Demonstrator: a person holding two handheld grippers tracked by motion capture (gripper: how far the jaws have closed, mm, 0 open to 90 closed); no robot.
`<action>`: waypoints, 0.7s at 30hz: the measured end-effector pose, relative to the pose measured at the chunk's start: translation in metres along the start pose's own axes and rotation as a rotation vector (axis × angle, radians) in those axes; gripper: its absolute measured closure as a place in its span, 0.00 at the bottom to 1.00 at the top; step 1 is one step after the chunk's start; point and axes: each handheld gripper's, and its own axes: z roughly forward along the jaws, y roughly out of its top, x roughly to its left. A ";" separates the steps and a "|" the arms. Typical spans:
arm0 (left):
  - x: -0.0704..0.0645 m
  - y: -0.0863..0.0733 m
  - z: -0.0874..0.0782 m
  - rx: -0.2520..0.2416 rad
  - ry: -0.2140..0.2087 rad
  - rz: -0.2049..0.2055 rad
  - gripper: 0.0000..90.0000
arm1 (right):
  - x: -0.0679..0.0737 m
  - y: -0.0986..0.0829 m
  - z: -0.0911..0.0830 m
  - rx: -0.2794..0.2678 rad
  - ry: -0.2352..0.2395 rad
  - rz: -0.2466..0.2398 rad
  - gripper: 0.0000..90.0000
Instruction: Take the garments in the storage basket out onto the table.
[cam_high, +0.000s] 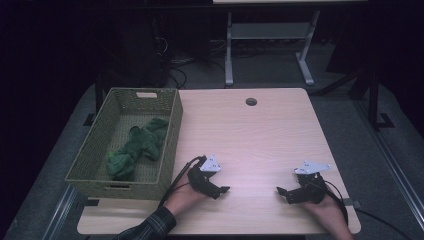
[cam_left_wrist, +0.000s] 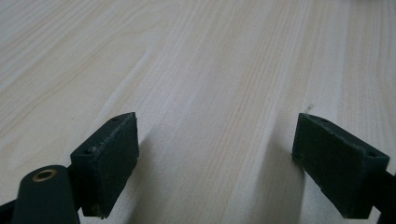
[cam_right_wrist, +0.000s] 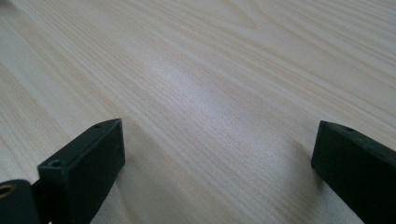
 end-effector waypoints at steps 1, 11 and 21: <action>0.000 0.000 0.000 0.001 0.001 0.000 0.16 | 0.000 0.000 0.000 0.001 -0.001 -0.001 0.03; 0.001 0.000 -0.001 0.005 0.000 -0.002 0.15 | 0.000 0.000 0.000 0.000 0.000 0.000 0.03; 0.000 0.003 -0.009 -0.001 0.006 -0.019 0.15 | 0.000 0.000 0.000 0.000 0.000 0.000 0.03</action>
